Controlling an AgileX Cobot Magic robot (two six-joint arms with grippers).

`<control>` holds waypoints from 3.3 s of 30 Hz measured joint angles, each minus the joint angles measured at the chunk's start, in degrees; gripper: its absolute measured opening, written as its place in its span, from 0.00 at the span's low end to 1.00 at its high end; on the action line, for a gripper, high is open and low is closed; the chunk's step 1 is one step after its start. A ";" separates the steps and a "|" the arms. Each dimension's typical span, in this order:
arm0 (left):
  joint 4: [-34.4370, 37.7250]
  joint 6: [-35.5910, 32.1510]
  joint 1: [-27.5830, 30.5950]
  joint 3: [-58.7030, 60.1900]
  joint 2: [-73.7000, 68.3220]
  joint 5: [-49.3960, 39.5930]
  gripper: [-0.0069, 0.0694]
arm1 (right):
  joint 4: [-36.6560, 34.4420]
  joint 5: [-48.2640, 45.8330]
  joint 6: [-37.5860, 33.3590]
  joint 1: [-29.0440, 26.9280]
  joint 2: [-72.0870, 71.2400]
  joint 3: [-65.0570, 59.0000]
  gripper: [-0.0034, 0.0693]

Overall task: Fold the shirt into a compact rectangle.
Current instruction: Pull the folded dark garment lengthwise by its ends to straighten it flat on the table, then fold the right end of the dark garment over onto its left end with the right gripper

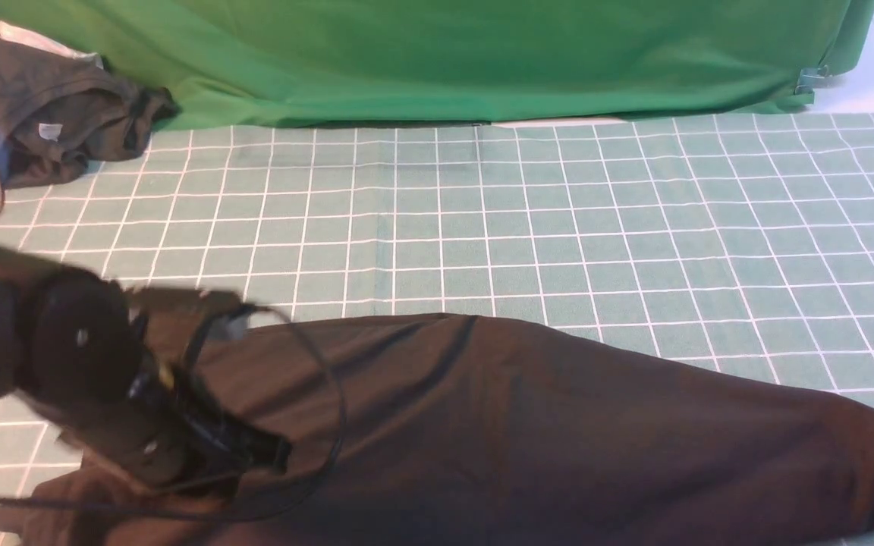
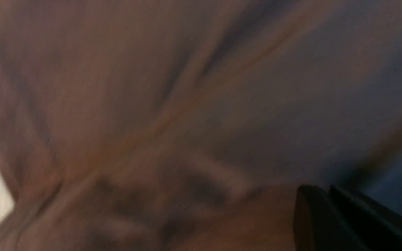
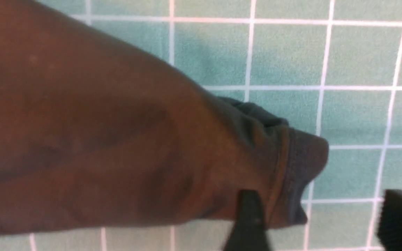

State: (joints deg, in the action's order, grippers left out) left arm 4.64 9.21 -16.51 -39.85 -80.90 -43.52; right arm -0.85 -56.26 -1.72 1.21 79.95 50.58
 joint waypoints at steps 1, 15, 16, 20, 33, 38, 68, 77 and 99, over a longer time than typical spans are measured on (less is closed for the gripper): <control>-0.09 0.43 1.68 0.49 -0.24 0.00 0.11 | 0.06 1.34 0.21 0.00 0.00 -1.03 0.80; 0.26 0.55 10.17 6.01 -0.16 -1.28 0.11 | 0.11 7.06 1.72 0.00 4.45 -4.44 0.92; 0.26 0.55 10.17 6.08 -0.16 -1.28 0.11 | 0.11 7.33 1.72 0.00 5.22 -4.44 0.92; 0.26 0.55 10.17 6.20 -0.16 -1.06 0.11 | 0.05 8.91 1.72 0.00 8.21 -4.44 0.91; 0.92 0.14 10.23 6.32 -0.16 0.61 0.11 | -2.95 4.39 -7.20 0.00 14.32 -2.04 0.14; 1.04 -0.22 10.23 5.38 -0.16 -0.99 0.11 | 0.15 -1.07 -5.31 -0.20 11.98 1.58 0.14; -11.18 2.59 10.23 -8.03 20.61 -9.26 0.11 | -17.75 -9.04 0.47 30.86 8.88 30.60 0.14; -13.74 4.35 10.23 -8.03 20.61 -11.27 0.11 | -19.33 -6.83 1.72 44.39 21.28 41.45 0.14; -18.74 5.97 10.23 -8.05 27.53 -14.80 0.11 | -28.19 2.68 1.11 56.00 39.54 51.07 0.41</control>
State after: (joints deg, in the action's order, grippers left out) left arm -14.11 15.18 -6.28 -47.90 -53.36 -58.32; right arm -29.03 -53.58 -0.61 57.20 119.48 101.65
